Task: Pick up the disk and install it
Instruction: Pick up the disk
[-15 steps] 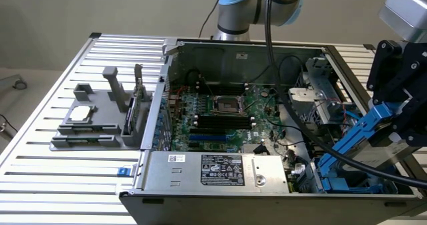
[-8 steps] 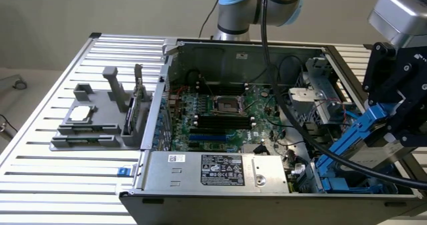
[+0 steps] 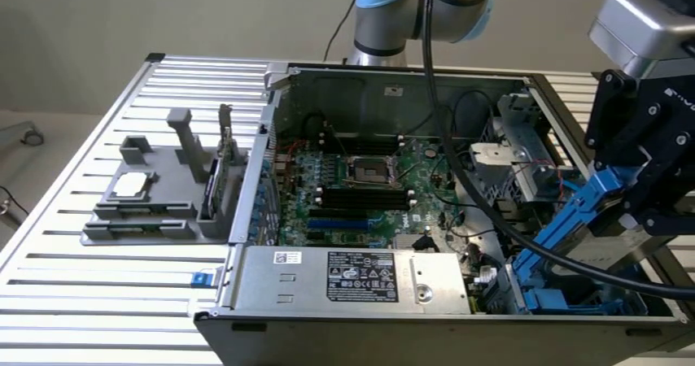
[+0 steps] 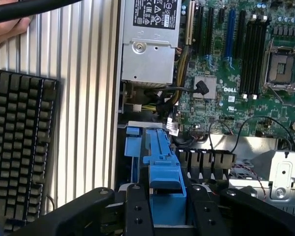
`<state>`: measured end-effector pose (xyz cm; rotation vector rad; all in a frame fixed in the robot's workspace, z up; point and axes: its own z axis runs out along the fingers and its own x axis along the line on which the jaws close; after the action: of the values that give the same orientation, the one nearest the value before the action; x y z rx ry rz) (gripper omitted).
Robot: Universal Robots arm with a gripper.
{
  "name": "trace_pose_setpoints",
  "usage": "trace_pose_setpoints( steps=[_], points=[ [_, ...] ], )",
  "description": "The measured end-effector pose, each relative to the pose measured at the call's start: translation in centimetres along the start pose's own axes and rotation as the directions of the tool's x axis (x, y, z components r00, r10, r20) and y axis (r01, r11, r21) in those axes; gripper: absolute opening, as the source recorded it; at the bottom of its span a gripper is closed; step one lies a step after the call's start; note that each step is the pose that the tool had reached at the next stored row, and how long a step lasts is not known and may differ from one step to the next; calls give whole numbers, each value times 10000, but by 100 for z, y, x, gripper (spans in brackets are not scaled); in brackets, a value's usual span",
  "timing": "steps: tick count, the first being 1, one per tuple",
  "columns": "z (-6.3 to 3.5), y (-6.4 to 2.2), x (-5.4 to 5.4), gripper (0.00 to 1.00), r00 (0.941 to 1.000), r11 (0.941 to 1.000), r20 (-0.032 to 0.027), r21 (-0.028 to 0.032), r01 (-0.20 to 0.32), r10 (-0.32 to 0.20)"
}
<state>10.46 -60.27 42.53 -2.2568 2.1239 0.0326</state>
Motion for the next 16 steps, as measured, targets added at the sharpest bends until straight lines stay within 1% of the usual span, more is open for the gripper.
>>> trace_pose_setpoints(
  steps=[5,10,12,14,16],
  points=[
    [31,0,-1,33,10000,10000,0,37,3,-3],
    [39,-1,0,33,10000,10000,8,44,4,-4],
    [9,-4,-1,33,10000,10000,23,48,8,-8],
    [-53,-4,-4,33,10000,10000,4,41,8,-8],
    [-64,-2,-4,33,10000,10000,9,42,4,-4]
  ],
)
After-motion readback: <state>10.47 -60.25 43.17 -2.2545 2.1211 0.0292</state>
